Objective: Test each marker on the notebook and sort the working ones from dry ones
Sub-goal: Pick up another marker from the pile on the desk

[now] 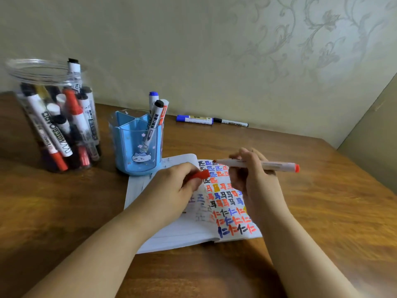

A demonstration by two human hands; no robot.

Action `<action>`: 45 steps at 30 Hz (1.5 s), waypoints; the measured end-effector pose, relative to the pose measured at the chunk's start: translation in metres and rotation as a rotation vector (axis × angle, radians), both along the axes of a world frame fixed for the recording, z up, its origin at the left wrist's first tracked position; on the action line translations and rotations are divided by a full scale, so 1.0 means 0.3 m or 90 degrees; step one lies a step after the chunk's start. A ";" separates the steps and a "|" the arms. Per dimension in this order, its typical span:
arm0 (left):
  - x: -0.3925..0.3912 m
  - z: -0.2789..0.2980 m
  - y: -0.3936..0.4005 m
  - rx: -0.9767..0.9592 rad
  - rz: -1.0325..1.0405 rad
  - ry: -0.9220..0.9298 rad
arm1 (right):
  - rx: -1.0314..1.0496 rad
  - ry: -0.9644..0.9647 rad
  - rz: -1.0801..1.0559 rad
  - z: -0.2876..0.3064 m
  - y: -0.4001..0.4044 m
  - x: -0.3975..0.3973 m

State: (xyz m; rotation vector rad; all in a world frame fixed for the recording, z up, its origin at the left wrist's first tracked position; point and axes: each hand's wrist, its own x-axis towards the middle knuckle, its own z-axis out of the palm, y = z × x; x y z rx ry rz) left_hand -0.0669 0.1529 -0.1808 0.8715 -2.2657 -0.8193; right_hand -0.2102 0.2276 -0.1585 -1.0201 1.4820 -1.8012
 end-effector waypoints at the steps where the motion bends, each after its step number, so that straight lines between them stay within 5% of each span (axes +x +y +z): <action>1: 0.000 -0.001 -0.002 -0.008 0.002 -0.002 | -0.008 -0.019 -0.004 -0.012 -0.001 0.003; 17: -0.004 -0.005 0.026 -0.029 -0.085 0.014 | 0.017 0.046 0.017 -0.062 0.029 -0.009; 30: 0.000 -0.004 0.058 -0.101 -0.085 0.014 | -0.011 -0.140 0.071 -0.106 0.019 0.030; 37: 0.016 0.028 0.000 -0.071 0.031 -0.100 | 0.012 -0.034 0.009 -0.044 0.017 0.023; 45: 0.193 0.084 -0.068 -0.161 0.222 0.021 | -0.060 0.227 -0.017 0.127 -0.066 0.101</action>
